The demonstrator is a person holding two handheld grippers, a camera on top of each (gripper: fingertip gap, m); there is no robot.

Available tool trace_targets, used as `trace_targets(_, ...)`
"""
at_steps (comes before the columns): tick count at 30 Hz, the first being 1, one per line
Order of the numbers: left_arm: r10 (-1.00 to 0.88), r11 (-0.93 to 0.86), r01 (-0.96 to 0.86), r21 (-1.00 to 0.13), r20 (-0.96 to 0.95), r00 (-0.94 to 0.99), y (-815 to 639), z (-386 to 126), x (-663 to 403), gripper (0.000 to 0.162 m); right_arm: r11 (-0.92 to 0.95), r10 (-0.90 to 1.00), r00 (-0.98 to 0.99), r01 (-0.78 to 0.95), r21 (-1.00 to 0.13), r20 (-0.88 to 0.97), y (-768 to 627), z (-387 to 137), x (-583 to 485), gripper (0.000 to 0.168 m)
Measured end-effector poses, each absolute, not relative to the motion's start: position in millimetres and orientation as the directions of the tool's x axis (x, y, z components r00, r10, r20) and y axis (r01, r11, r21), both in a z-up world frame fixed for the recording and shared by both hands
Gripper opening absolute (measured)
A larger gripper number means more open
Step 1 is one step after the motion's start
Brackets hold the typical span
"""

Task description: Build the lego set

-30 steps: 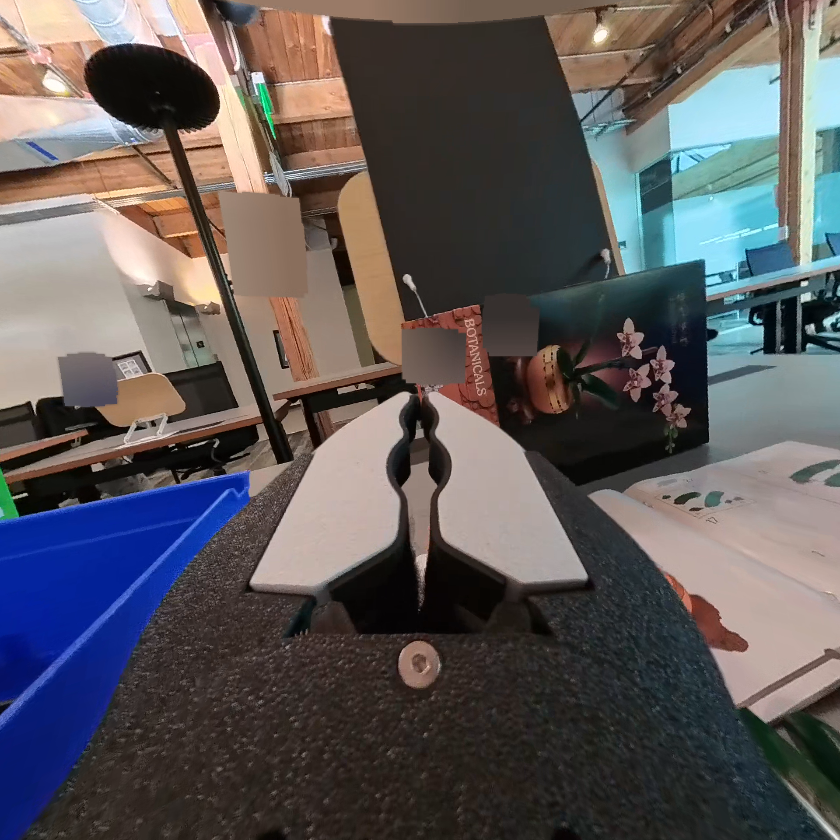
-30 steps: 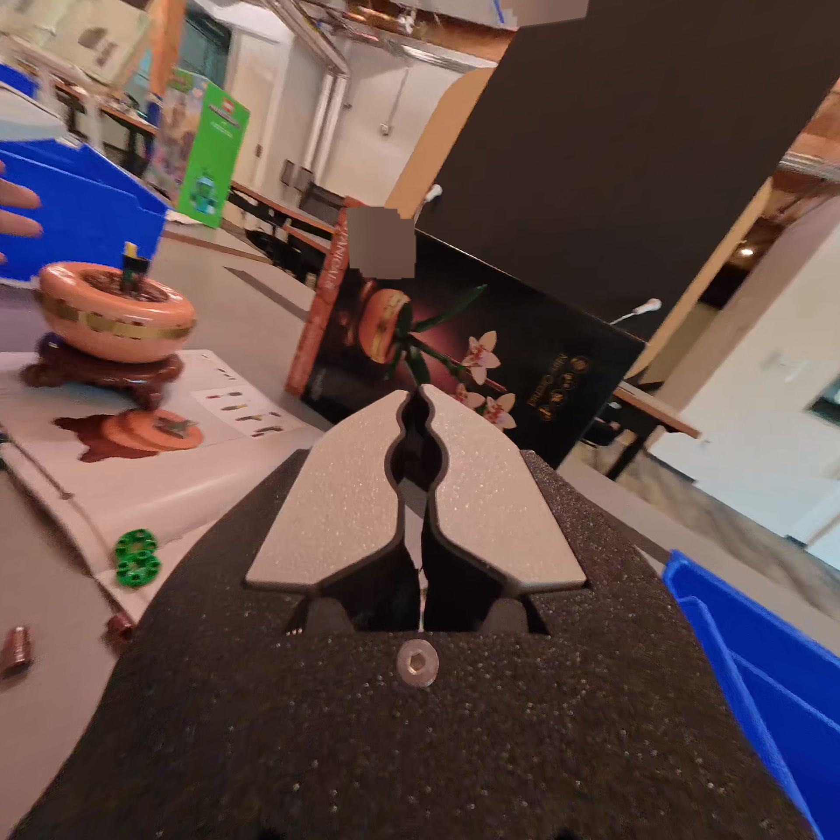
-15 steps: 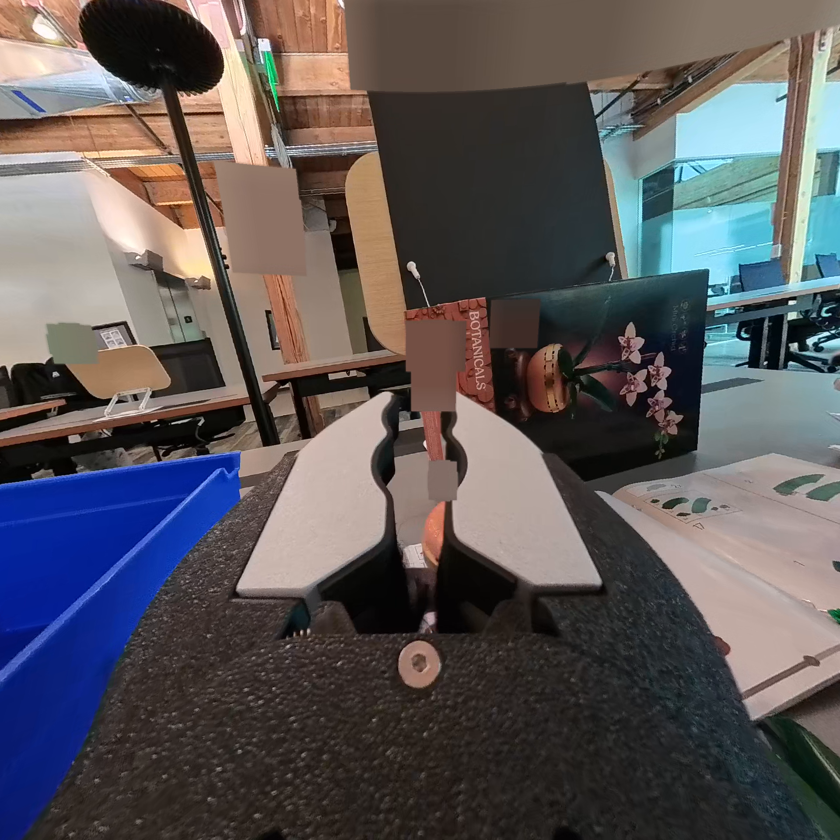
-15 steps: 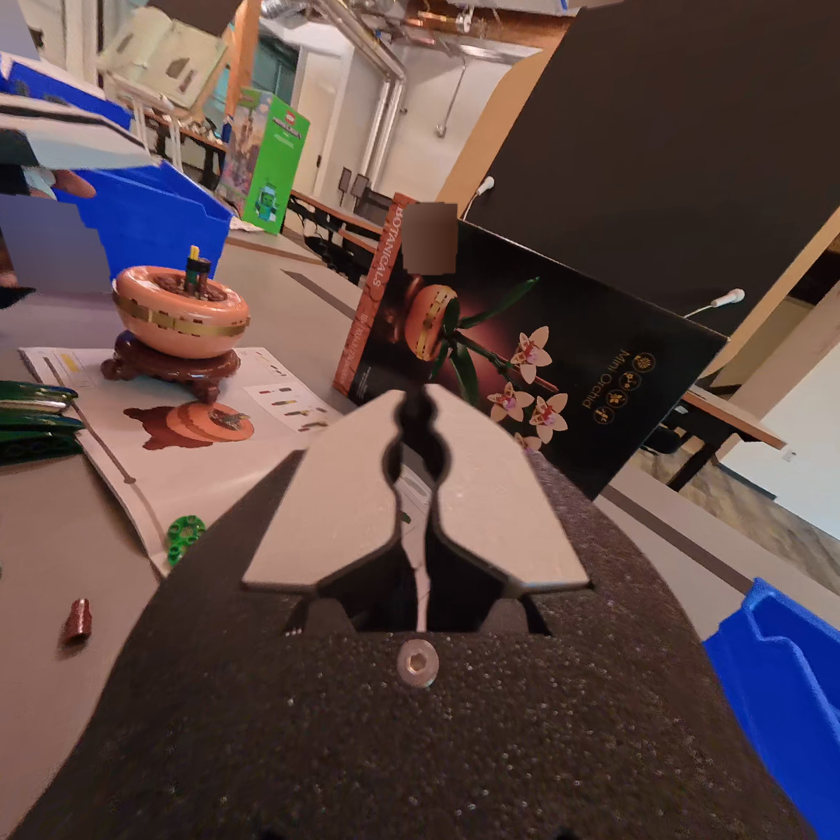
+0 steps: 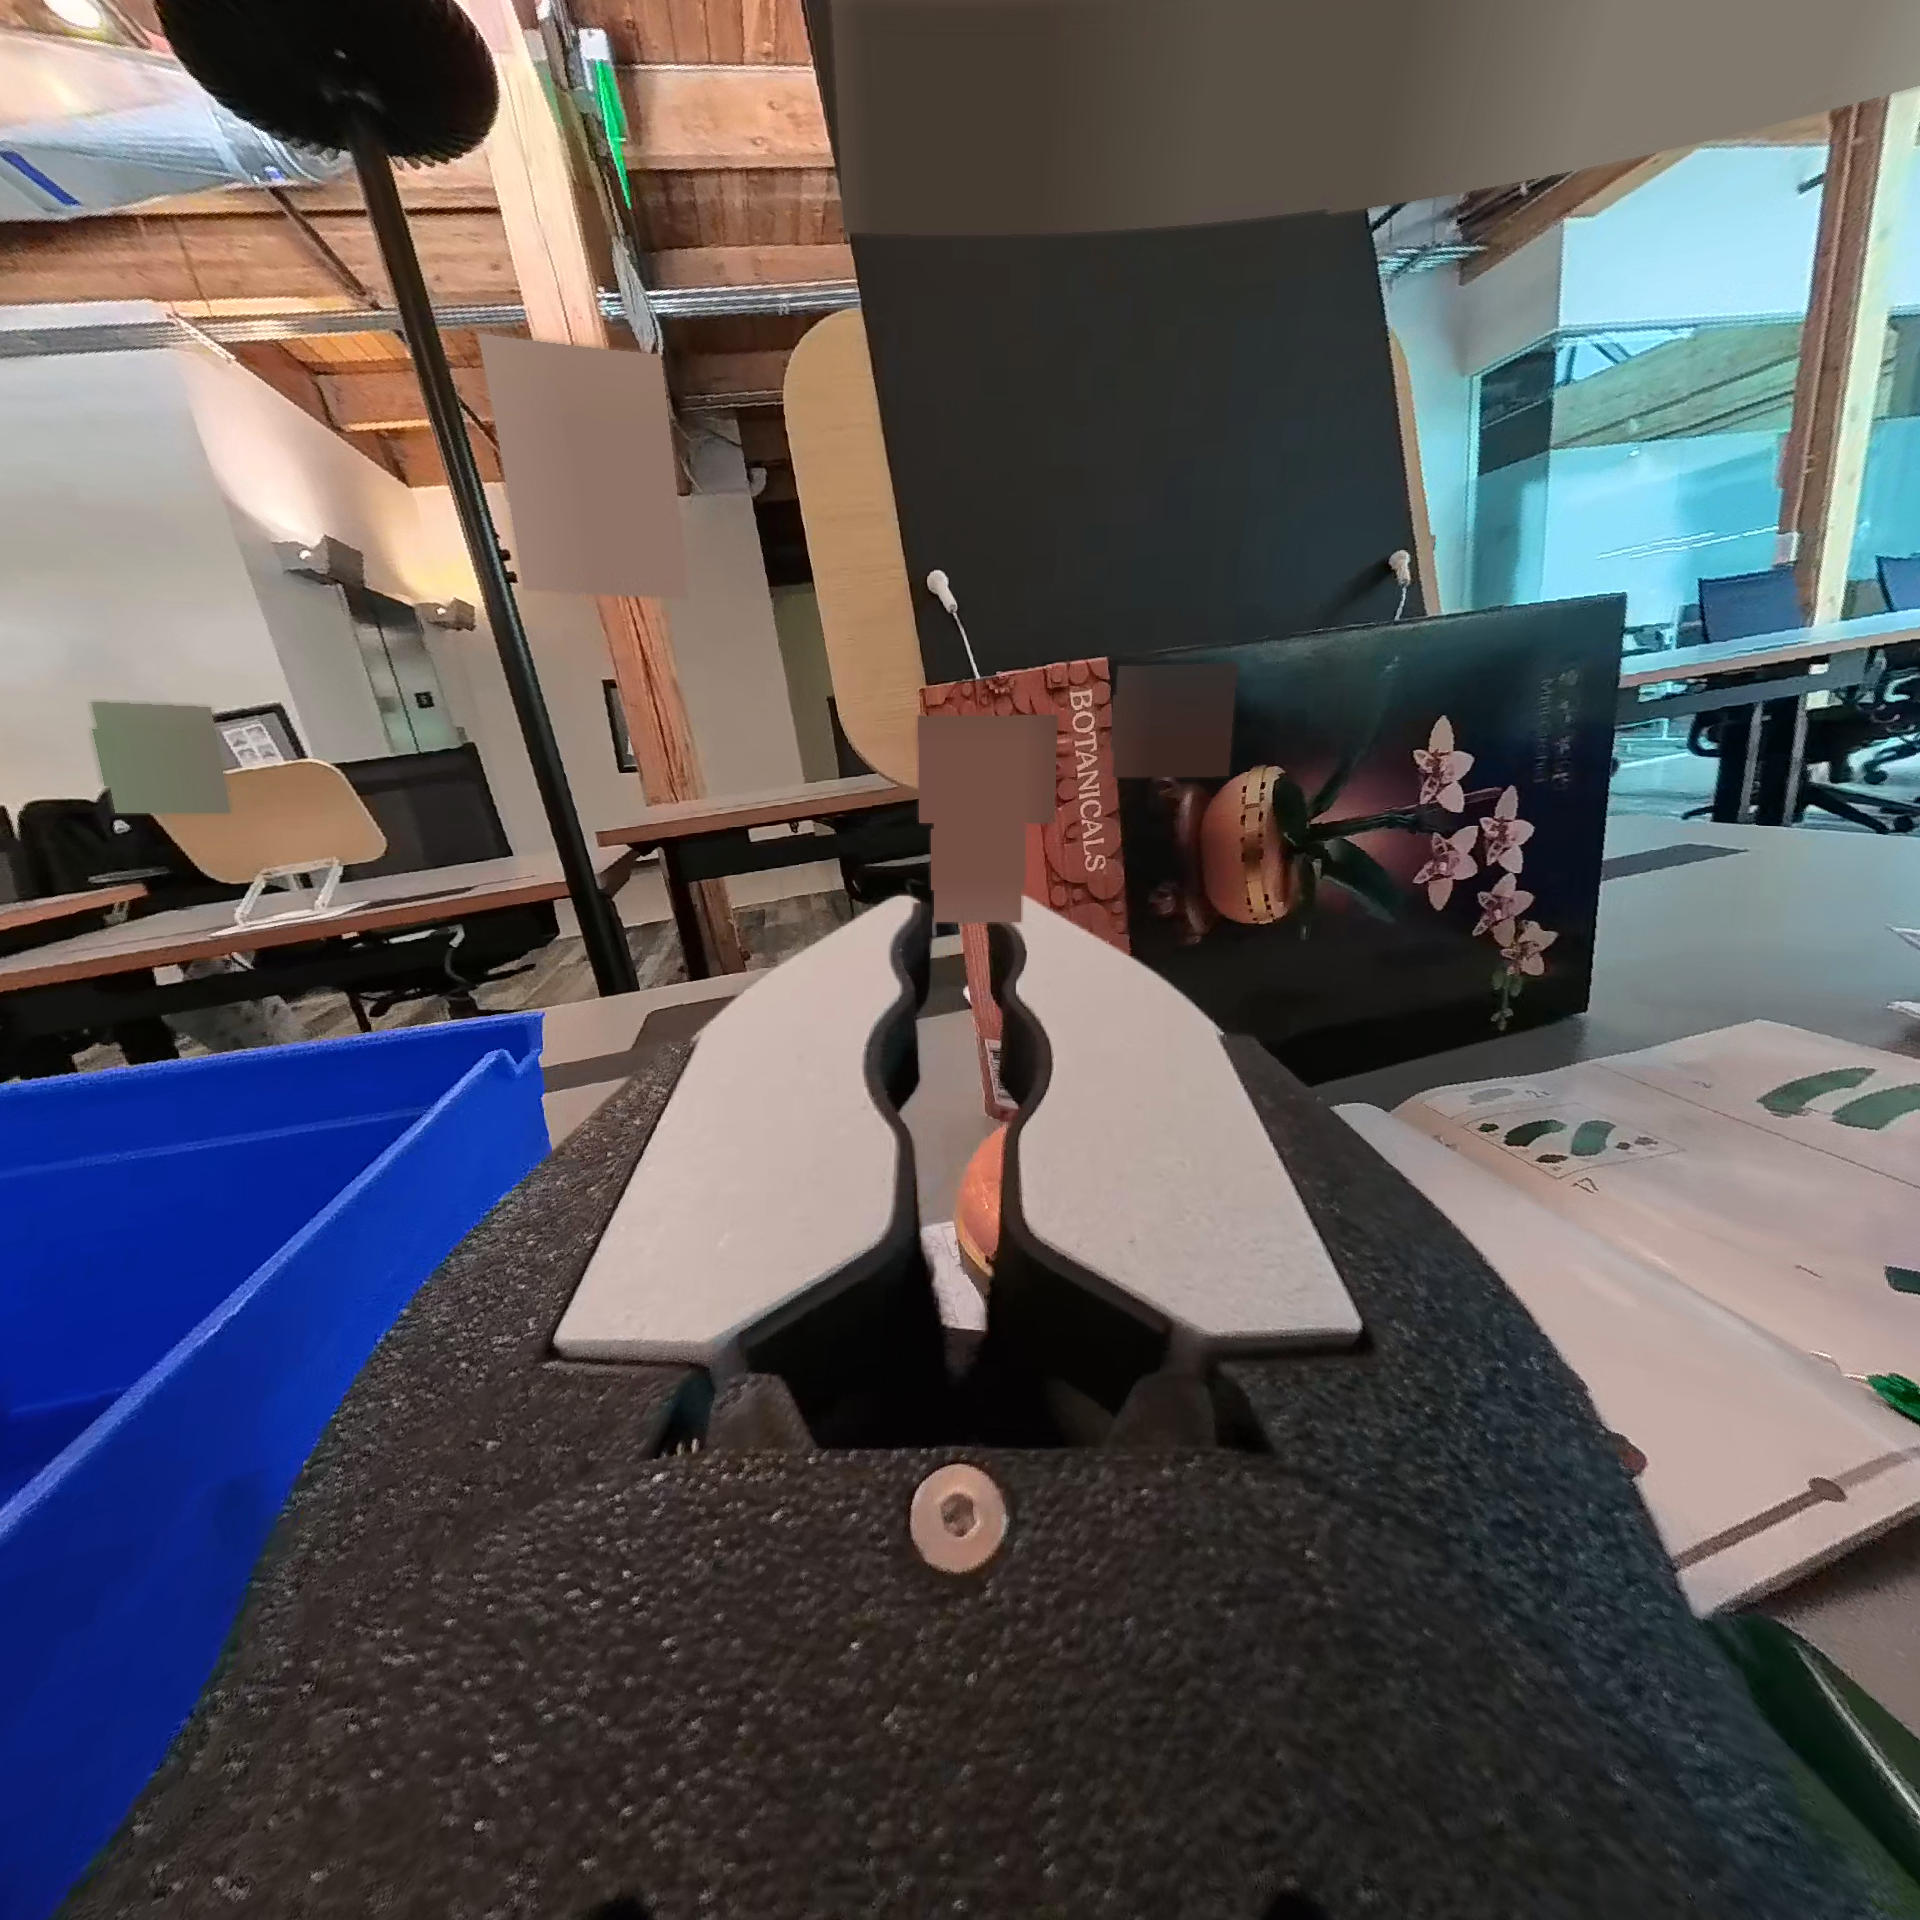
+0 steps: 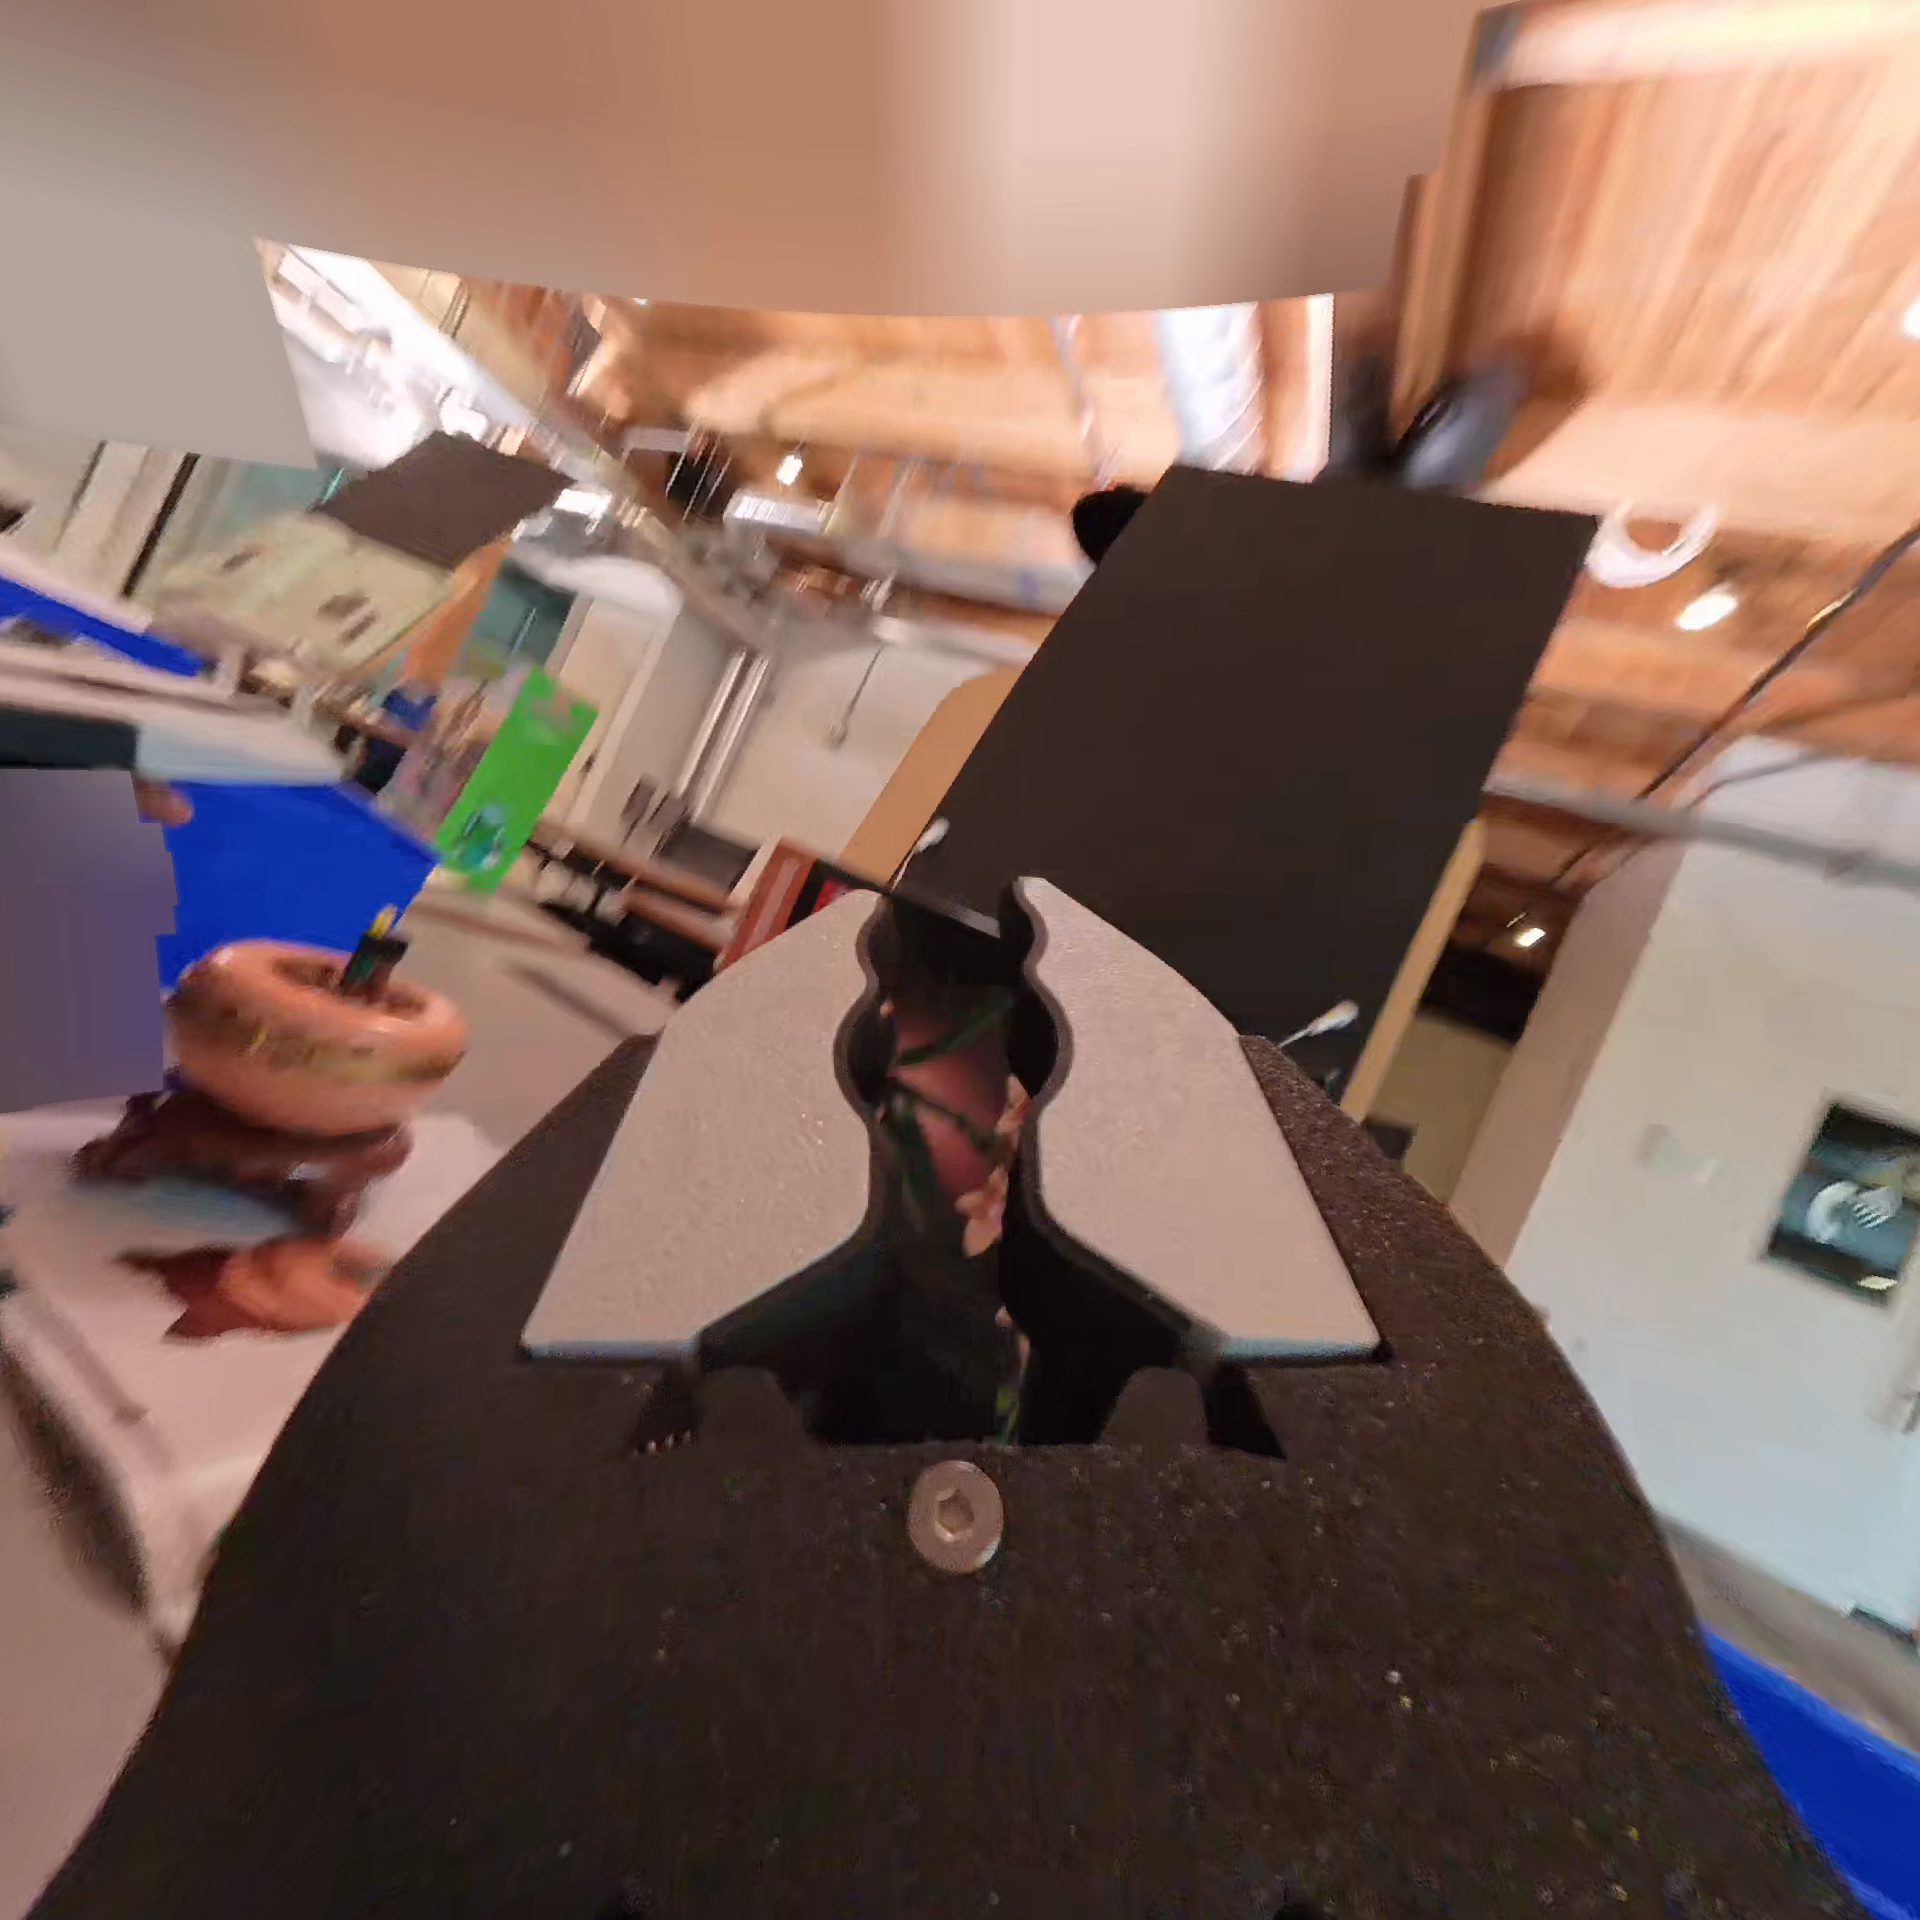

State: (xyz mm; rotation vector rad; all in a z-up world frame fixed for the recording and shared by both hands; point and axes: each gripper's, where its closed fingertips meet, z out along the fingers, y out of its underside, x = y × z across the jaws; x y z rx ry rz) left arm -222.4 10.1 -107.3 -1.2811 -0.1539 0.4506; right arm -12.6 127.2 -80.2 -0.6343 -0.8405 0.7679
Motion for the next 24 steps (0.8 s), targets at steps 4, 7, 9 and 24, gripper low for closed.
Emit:
trace_targets(4, 0.415, 0.199, -0.261, -0.945, -0.16, 0.896, 12, -108, -221, 0.014, 0.556, 0.789, 0.525, -0.386, -0.736, 0.321, 137, -66, 5, 0.021)
trace_targets(7, 0.421, 0.202, -0.263, -0.943, -0.159, 0.893, 11, -108, -222, 0.021, 0.507, 0.775, 0.583, -0.341, -0.791, 0.245, 157, -69, 11, 0.005)
trace_targets(9, 0.427, 0.218, -0.26, -0.941, -0.147, 0.892, 10, -106, -223, 0.027, 0.479, 0.774, 0.587, -0.298, -0.826, 0.238, 165, -76, 8, 0.0)
trace_targets(24, 0.374, 0.233, -0.232, -0.944, -0.133, 0.918, 11, -107, -216, 0.016, 0.366, 0.845, 0.489, -0.229, -0.902, 0.218, 167, -96, -13, 0.001)
